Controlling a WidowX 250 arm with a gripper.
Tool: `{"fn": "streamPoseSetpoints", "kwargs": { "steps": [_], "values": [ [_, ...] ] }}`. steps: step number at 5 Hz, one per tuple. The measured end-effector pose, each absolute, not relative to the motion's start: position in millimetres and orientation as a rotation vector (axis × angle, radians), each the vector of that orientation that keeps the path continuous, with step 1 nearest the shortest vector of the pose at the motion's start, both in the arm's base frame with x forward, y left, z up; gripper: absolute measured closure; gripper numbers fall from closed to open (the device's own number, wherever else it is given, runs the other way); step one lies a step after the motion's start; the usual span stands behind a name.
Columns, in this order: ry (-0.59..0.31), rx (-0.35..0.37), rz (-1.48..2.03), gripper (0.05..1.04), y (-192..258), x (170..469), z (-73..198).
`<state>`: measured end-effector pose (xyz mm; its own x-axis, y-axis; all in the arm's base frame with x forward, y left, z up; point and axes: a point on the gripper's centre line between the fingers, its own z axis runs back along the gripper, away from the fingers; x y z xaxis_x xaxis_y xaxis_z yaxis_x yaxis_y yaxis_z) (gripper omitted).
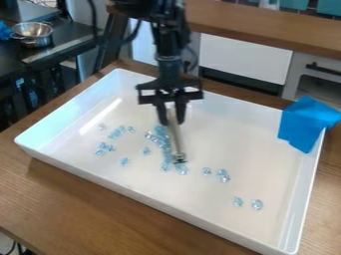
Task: Sweep into pile
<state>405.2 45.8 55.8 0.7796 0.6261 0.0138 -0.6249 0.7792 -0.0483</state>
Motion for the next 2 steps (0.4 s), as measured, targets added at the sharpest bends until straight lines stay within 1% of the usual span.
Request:
{"fn": "streamPoseSetpoints", "kwargs": {
  "steps": [2],
  "values": [
    [-0.057, -0.050, 0.742, 0.762, 84, 384, 53]
  ]
}}
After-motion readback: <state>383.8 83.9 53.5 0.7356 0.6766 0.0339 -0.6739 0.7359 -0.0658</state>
